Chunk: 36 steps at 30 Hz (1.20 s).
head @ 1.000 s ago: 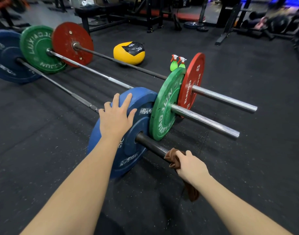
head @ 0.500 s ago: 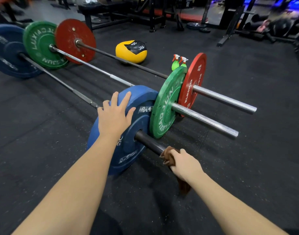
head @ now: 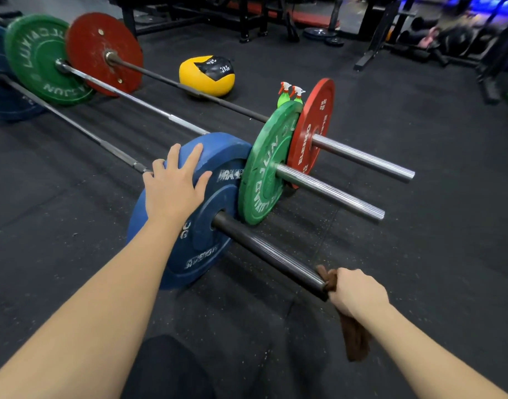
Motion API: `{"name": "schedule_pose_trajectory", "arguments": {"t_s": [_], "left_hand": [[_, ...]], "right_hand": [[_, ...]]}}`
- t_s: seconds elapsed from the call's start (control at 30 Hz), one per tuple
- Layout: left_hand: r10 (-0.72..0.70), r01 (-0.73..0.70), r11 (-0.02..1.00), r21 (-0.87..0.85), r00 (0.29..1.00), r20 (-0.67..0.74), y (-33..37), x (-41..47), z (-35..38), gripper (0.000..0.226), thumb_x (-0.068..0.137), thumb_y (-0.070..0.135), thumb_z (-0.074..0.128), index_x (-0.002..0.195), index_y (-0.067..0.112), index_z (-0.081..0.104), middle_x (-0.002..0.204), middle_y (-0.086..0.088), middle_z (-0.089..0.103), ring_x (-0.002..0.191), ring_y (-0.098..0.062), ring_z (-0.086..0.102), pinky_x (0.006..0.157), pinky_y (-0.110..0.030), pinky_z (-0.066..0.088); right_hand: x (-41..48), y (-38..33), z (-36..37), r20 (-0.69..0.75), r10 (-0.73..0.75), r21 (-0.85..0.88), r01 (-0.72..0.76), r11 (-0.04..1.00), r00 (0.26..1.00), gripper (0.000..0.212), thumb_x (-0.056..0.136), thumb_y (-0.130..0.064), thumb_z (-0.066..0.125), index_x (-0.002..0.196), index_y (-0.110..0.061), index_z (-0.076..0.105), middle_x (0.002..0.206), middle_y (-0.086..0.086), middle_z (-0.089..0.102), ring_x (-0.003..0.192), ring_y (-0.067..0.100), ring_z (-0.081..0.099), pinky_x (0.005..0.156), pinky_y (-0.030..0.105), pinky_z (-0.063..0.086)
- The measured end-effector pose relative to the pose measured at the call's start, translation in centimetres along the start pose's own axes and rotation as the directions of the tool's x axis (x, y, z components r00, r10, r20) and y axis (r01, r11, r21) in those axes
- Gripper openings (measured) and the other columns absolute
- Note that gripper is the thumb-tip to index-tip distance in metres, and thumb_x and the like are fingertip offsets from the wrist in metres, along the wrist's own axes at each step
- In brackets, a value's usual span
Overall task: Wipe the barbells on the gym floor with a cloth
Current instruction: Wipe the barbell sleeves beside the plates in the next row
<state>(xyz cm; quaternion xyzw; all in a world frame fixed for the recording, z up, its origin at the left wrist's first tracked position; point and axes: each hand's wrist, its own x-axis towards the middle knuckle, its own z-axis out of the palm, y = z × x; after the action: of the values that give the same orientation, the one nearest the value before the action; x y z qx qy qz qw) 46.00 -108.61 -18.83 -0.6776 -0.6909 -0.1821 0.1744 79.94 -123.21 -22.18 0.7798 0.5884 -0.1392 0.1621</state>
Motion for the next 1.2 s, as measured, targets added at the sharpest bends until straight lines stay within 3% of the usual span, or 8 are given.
{"name": "schedule_pose_trajectory", "arguments": {"t_s": [0.17, 0.3, 0.4, 0.5, 0.6, 0.7, 0.97, 1.2], "left_hand": [[-0.001, 0.001, 1.0, -0.012, 1.0, -0.011, 0.1, 0.0, 0.0, 0.059, 0.104, 0.056, 0.042, 0.158, 0.035, 0.032, 0.156, -0.014, 0.039, 0.108, -0.046, 0.053, 0.077, -0.051, 0.044], [-0.004, 0.003, 1.0, -0.024, 1.0, -0.017, -0.1, -0.1, 0.0, 0.058, 0.104, 0.055, 0.043, 0.157, 0.034, 0.032, 0.156, -0.014, 0.04, 0.107, -0.045, 0.053, 0.078, -0.05, 0.043], [-0.001, 0.001, 1.0, -0.021, 1.0, -0.016, 0.0, 0.1, -0.1, 0.058, 0.104, 0.056, 0.042, 0.157, 0.035, 0.032, 0.156, -0.013, 0.04, 0.107, -0.044, 0.054, 0.077, -0.05, 0.044], [0.002, -0.002, 1.0, 0.006, 0.999, -0.036, -0.2, 0.1, 0.3, 0.058, 0.104, 0.057, 0.041, 0.157, 0.035, 0.033, 0.155, -0.012, 0.041, 0.107, -0.044, 0.054, 0.076, -0.05, 0.045], [-0.013, 0.014, 1.0, 0.005, 0.999, -0.037, -0.3, 0.2, 0.4, 0.057, 0.104, 0.058, 0.039, 0.157, 0.037, 0.033, 0.156, -0.01, 0.041, 0.11, -0.043, 0.054, 0.076, -0.049, 0.045], [-0.005, 0.006, 1.0, 0.018, 0.999, -0.039, -0.3, 0.2, 0.5, 0.058, 0.104, 0.06, 0.038, 0.157, 0.038, 0.032, 0.157, -0.008, 0.041, 0.111, -0.042, 0.054, 0.077, -0.049, 0.046], [-0.002, 0.003, 0.999, 0.032, 0.999, -0.039, -0.2, 0.3, 0.6, 0.057, 0.104, 0.06, 0.037, 0.157, 0.037, 0.036, 0.156, -0.007, 0.043, 0.111, -0.041, 0.056, 0.075, -0.048, 0.047], [-0.002, 0.003, 1.0, 0.028, 0.999, -0.041, -0.5, 0.8, 0.9, 0.057, 0.104, 0.059, 0.039, 0.156, 0.037, 0.037, 0.156, -0.008, 0.043, 0.11, -0.042, 0.056, 0.076, -0.05, 0.049]], "right_hand": [[-0.3, 0.8, -2.1, 0.278, -0.024, -0.1, 0.053, 0.994, 0.96, 0.038, 0.086, -0.039, 0.06, 0.121, -0.022, 0.063, 0.125, 0.004, 0.066, 0.112, 0.027, 0.065, 0.08, 0.03, 0.049], [-1.4, -3.3, -1.4, 0.251, -0.314, 0.33, 0.224, 0.917, 0.916, 0.027, 0.087, -0.043, 0.064, 0.11, -0.03, 0.058, 0.116, -0.003, 0.067, 0.101, 0.016, 0.061, 0.077, 0.024, 0.043], [-1.8, -7.4, 1.2, 0.26, -0.295, 0.707, 0.027, 0.707, 0.919, 0.026, 0.092, -0.037, 0.068, 0.112, -0.028, 0.054, 0.101, -0.01, 0.067, 0.086, 0.003, 0.061, 0.06, 0.012, 0.043], [-0.6, -11.6, 4.3, 0.384, -0.333, 0.919, -0.32, 0.232, 0.861, 0.014, 0.097, -0.014, 0.065, 0.11, -0.013, 0.07, 0.096, 0.01, 0.077, 0.085, 0.02, 0.073, 0.071, 0.023, 0.058], [0.9, -15.5, 7.8, 0.462, -0.401, 0.767, -0.583, -0.266, 0.791, 0.027, 0.098, -0.012, 0.062, 0.12, 0.002, 0.067, 0.113, 0.03, 0.07, 0.105, 0.044, 0.069, 0.092, 0.056, 0.057], [2.4, -18.1, 9.4, 0.467, -0.421, 0.58, -0.629, -0.518, 0.778, 0.051, 0.087, -0.025, 0.068, 0.132, -0.002, 0.061, 0.124, 0.029, 0.067, 0.117, 0.044, 0.064, 0.106, 0.06, 0.046], [7.8, -22.7, 9.3, 0.381, -0.551, 0.287, -0.661, -0.693, 0.742, 0.041, 0.1, -0.027, 0.056, 0.134, -0.004, 0.061, 0.129, 0.022, 0.067, 0.124, 0.039, 0.059, 0.109, 0.063, 0.039], [10.9, -26.7, 9.0, 0.227, -0.479, 0.097, -0.51, -0.855, 0.848, 0.045, 0.098, -0.034, 0.048, 0.131, -0.007, 0.065, 0.133, 0.02, 0.064, 0.127, 0.034, 0.058, 0.115, 0.055, 0.034]]}}
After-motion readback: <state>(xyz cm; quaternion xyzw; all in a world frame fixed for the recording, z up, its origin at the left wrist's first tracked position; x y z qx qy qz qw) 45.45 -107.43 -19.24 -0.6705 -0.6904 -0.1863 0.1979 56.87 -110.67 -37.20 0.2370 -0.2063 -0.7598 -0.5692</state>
